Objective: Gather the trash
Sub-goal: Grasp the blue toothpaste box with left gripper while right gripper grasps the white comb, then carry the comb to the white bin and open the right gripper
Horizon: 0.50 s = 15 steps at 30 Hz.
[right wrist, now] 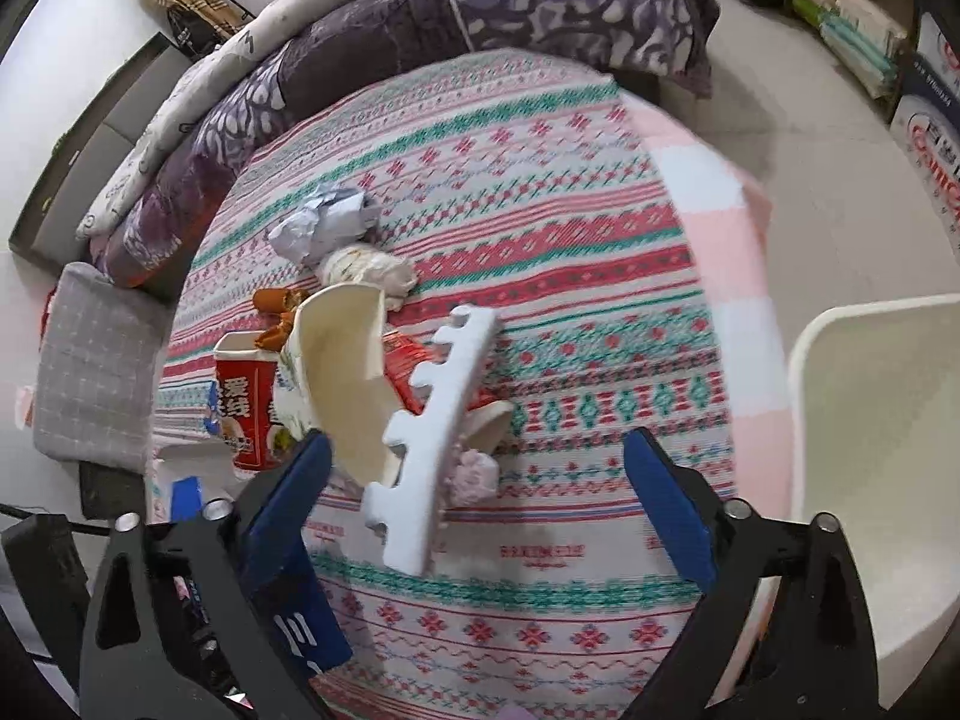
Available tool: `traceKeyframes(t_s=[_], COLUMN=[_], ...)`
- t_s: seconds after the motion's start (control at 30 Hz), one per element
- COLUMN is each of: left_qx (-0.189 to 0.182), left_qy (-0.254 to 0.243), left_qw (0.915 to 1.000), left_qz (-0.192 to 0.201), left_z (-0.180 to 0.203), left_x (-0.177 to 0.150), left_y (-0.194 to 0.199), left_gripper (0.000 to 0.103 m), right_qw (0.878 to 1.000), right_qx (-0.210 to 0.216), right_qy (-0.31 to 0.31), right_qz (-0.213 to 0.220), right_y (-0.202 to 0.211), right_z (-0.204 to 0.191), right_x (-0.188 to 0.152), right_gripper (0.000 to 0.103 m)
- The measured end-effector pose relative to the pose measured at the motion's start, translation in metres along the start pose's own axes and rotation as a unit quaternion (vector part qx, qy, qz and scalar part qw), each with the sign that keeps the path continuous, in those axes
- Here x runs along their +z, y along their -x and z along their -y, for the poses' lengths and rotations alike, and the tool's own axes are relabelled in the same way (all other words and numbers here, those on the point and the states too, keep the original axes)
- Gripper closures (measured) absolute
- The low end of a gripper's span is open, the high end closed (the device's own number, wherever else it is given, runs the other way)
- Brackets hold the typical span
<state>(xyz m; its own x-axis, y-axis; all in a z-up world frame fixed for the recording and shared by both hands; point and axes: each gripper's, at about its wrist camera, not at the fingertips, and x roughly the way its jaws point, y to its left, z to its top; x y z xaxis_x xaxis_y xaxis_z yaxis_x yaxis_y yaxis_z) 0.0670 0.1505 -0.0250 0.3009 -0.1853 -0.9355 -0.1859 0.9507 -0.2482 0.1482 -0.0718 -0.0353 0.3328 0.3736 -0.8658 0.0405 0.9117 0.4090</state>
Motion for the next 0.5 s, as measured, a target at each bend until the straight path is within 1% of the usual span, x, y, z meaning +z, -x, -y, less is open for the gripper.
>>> traceKeyframes(t_s=[0.03,0.07,0.17,0.2,0.23,0.27,0.3,0.43,0.5], left_qx=[0.003,0.004,0.002,0.002,0.003,0.005,0.007,0.011,0.01], left_qy=[0.001,0.002,0.002,0.0,-0.001,-0.004,-0.007,-0.011,-0.011], left_qw=[1.0,1.0,1.0,1.0,1.0,1.0,0.9999,0.9997,0.9994], left_qz=[0.003,0.005,0.001,0.001,0.002,0.004,0.007,0.02,0.031], left_z=[-0.003,-0.004,-0.001,0.0,0.001,0.003,0.006,0.009,0.009], left_x=[0.0,0.001,0.006,0.008,0.008,0.009,0.009,0.012,0.014], left_y=[0.004,0.004,-0.003,-0.005,-0.004,-0.004,-0.005,-0.001,0.003], left_gripper=[0.071,0.071,0.071,0.071,0.071,0.071,0.071,0.071,0.071], right_qw=[1.0,1.0,0.999,0.999,0.998,0.998,0.998,0.997,0.997], right_qx=[0.004,0.004,-0.016,-0.021,-0.022,-0.023,-0.028,-0.026,-0.021], right_qy=[0.002,0.005,0.03,0.041,0.05,0.056,0.064,0.073,0.075], right_qz=[-0.004,-0.005,-0.001,0.001,0.002,0.0,-0.004,0.01,0.02], right_y=[-0.001,0.0,-0.001,-0.003,-0.005,-0.006,-0.008,-0.002,0.004], right_z=[-0.002,-0.004,-0.012,-0.014,-0.016,-0.017,-0.018,-0.016,-0.016], right_x=[-0.001,-0.002,-0.006,-0.006,-0.006,-0.006,-0.007,-0.009,-0.011], right_gripper=[0.025,0.026,0.027,0.034,0.049,0.059,0.076,0.084,0.084])
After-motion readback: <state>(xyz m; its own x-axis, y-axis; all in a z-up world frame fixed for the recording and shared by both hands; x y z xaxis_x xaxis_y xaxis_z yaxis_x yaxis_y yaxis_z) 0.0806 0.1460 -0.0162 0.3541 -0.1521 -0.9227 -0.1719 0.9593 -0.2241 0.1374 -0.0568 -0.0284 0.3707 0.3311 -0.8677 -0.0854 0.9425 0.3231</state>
